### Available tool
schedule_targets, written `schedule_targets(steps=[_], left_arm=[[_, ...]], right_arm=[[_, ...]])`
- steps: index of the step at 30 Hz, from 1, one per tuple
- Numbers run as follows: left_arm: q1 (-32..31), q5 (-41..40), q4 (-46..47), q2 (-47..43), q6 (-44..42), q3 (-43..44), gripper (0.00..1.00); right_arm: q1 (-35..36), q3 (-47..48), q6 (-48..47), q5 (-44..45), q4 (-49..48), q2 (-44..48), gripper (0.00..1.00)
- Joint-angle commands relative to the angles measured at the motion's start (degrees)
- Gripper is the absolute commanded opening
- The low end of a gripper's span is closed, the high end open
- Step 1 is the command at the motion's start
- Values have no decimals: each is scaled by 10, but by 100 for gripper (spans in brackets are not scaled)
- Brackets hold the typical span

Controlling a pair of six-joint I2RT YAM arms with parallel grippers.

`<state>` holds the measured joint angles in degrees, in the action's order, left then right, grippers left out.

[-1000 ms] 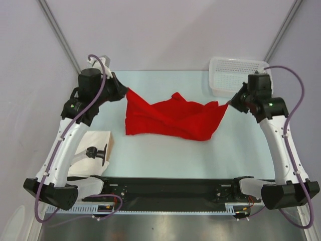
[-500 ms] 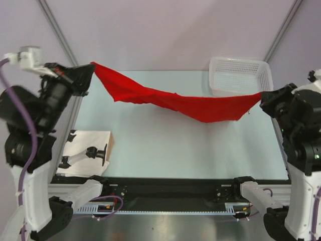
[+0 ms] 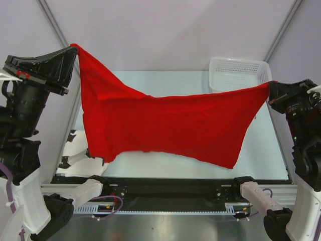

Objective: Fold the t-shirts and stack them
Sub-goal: Flatten the tshirt out

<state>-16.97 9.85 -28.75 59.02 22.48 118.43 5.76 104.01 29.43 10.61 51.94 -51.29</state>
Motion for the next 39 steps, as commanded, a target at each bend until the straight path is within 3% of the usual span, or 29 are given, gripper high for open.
schedule_targets(steps=[1, 9, 15, 23, 30, 39], left_arm=[[-1, 51, 59, -1, 0, 31, 0], [-11, 75, 86, -113, -47, 10, 0], [-17, 54, 91, -138, -55, 13, 0], [-19, 65, 114, -28, -48, 43, 0], [-19, 75, 128, 117, -40, 163, 0], [-19, 88, 143, 128, -38, 145, 0]], right_arm=[[-2, 46, -29, -37, -28, 13, 0], [-2, 93, -32, -122, 3, 108, 0], [-3, 91, 14, -123, 27, 140, 0], [-2, 54, 41, -59, 40, 121, 0], [0, -37, 24, -58, -66, 88, 0], [-1, -1, -1, -67, -91, 50, 0]])
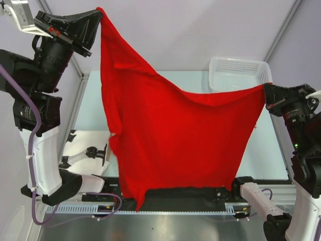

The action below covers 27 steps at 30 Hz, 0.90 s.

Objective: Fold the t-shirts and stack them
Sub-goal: Flatten the tshirt out

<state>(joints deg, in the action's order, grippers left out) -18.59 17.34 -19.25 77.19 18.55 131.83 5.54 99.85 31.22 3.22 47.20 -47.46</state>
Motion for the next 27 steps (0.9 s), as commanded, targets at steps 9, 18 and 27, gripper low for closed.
schedule_targets(steps=[9, 18, 27], left_arm=[[-18, 8, 40, -168, -11, -42, 0], [-42, 3, 28, -256, -25, -55, 0], [-56, 17, 38, -183, -21, -24, 0]], right_arm=[[-1, 127, -17, -7, 43, 38, 0], [-9, 191, 8, -27, 90, 74, 0], [-16, 145, 17, -6, 64, 55, 0]])
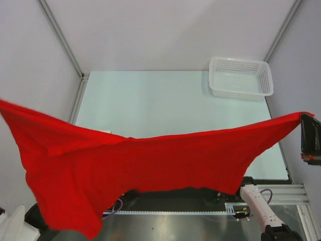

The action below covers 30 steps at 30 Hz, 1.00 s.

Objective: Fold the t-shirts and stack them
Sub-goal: Flatten the tshirt out

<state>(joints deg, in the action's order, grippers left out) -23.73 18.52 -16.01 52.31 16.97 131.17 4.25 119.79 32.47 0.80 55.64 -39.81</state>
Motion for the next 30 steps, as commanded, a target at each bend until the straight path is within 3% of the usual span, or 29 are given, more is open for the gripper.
schedule_targets(steps=[1, 5, 9, 11, 13, 16, 20, 23, 28, 30], left_arm=[[-4, 8, 3, 78, -5, -27, 0], [-4, 0, 10, 121, -20, -114, 0], [1, -21, 56, 161, -42, -287, 0], [7, -10, 80, 192, -40, -334, 0], [17, -4, 146, 242, -36, -410, 0], [37, 10, 194, 353, -30, -436, 0], [65, 8, 215, 522, -11, -388, 0], [86, 5, 227, 634, 24, -320, 0], [105, 12, 182, 794, 82, -105, 0], [113, 20, 170, 855, 104, -17, 0]], right_arm=[[-3, -81, 7, 26, -32, -15, 0], [-3, -232, 16, 48, -129, -7, 0], [-3, -381, 12, 68, -214, -23, 0], [-3, -467, -1, 82, -270, -48, 0], [-4, -509, -13, 103, -299, -72, 0], [-13, -579, -28, 105, -404, -140, 0], [-36, -634, -36, 82, -507, -270, 0], [-57, -616, -34, 84, -550, -407, 0], [-81, -458, -25, 75, -530, -609, 0], [-85, -411, -36, 65, -509, -648, 0]])
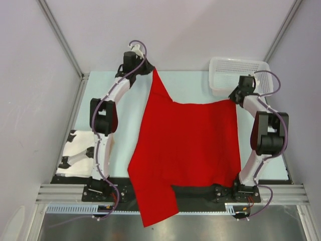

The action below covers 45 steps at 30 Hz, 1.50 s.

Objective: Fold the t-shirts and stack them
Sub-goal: Flatten the tshirt out

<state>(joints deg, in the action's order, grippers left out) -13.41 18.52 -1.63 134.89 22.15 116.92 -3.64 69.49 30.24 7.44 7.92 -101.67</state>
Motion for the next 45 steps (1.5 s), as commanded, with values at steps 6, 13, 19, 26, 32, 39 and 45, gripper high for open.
schedule_targets(steps=[6, 13, 19, 26, 32, 39, 45], left_arm=[[14, 20, 50, 26, 103, 125, 0], [11, 5, 81, -106, 89, -28, 0], [12, 1, 39, -180, 45, -45, 0], [34, -37, 27, -320, 11, -39, 0], [56, -88, 45, -514, -6, -99, 0], [59, -227, 70, -801, -67, -257, 0], [59, -277, 97, -903, -91, -276, 0]], right_arm=[[-19, 136, -21, 5, 5, -42, 0], [-30, 57, 2, 8, 2, 38, 0], [-32, 11, 10, 5, 15, 127, 0], [16, 54, 11, 13, 93, 244, 0], [102, 120, 12, 29, 176, 379, 0], [202, 204, 12, 73, 312, 508, 0], [202, 305, 20, 71, 367, 523, 0]])
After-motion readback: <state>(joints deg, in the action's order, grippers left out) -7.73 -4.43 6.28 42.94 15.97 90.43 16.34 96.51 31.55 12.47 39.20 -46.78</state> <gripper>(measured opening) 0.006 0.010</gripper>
